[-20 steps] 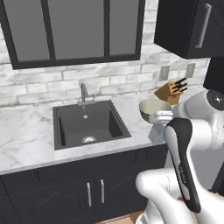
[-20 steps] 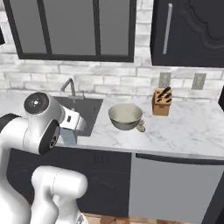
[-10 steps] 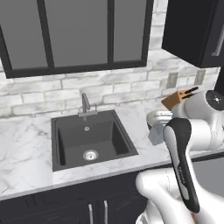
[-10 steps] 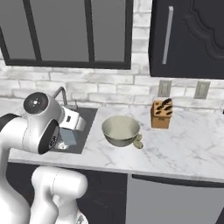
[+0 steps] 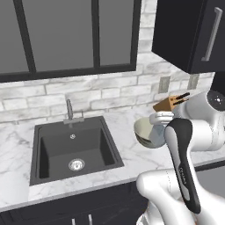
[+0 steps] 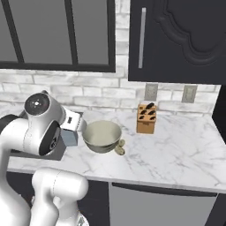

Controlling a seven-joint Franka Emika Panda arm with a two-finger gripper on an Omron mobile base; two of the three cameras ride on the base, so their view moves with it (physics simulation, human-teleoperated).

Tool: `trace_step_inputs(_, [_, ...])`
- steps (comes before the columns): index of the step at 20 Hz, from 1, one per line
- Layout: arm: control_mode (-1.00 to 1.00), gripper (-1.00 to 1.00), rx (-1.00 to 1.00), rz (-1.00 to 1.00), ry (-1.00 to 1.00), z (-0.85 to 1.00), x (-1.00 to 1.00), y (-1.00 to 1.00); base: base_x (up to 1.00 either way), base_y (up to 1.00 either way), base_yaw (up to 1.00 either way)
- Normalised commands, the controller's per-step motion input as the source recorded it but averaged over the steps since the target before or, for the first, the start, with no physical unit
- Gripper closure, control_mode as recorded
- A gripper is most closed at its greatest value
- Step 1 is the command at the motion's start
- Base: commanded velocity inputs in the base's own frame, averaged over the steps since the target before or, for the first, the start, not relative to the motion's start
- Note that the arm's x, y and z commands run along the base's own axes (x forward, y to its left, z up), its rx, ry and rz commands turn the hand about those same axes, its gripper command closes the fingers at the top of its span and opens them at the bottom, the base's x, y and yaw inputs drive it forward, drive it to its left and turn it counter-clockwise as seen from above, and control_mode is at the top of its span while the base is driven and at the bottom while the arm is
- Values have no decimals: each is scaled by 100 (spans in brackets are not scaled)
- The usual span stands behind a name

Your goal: Gather the eggs and milk located in the vicinity of the sink area and place them right next to the bowl.

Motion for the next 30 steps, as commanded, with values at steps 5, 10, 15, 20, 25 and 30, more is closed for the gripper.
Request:
trace_step_inputs(5, [100,100,0,0,0,0,0,0,25,-1,0])
trace_step_inputs(10, [100,100,0,0,0,0,0,0,16,16,0])
trace_step_inputs(15, [100,100,0,0,0,0,0,0,39,6,0])
trace_step_inputs(20, [100,100,0,0,0,0,0,0,32,2,0])
trace_step_inputs(25, [-100,100,0,0,0,0,4,0,17,0,0])
trace_step_inputs(30, [-100,100,0,0,2,0,19,0,0,0,0])
